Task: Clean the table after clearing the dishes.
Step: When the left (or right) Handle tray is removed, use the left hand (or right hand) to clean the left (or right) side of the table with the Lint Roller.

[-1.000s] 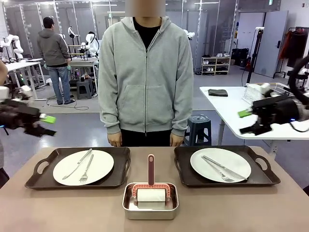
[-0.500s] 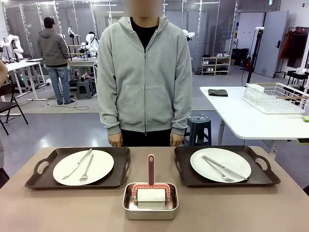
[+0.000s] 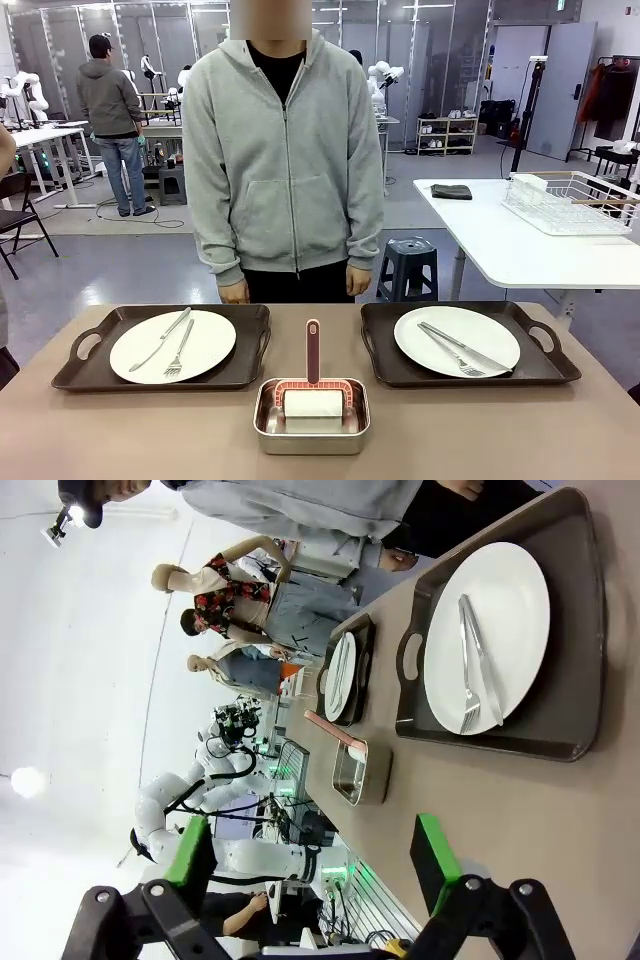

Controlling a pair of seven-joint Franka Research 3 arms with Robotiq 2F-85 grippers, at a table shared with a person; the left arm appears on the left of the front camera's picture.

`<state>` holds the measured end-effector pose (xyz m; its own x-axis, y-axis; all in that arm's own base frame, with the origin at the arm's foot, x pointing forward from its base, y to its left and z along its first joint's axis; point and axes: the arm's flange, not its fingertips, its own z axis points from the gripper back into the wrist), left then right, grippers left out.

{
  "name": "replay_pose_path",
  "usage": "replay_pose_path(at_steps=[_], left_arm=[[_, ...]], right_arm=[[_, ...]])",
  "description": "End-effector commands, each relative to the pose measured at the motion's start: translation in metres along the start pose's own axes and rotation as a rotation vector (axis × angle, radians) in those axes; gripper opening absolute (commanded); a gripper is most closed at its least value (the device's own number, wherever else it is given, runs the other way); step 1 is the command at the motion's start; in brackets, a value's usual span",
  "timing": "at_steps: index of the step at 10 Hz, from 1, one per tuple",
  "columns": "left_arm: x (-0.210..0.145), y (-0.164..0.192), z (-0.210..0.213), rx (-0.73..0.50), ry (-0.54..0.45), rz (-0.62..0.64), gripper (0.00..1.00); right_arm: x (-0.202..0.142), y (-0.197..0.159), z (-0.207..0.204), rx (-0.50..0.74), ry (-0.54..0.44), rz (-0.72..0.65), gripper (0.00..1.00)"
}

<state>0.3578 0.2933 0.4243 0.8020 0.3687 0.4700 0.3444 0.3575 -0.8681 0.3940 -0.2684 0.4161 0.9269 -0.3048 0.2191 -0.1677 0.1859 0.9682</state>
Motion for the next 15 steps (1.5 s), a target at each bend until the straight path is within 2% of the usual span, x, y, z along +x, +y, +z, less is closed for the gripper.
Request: replay_pose_path(at_steps=[1,15], left_arm=[[-0.0036,0.0008,0.0076,0.000,-0.007,0.007,1.00],[-0.0036,0.0008,0.0076,0.000,-0.007,0.007,1.00]], right_arm=[[-0.0011,-0.0009,0.0027,0.000,-0.005,-0.007,1.00],[-0.0011,-0.0009,0.0027,0.000,-0.005,-0.007,1.00]])
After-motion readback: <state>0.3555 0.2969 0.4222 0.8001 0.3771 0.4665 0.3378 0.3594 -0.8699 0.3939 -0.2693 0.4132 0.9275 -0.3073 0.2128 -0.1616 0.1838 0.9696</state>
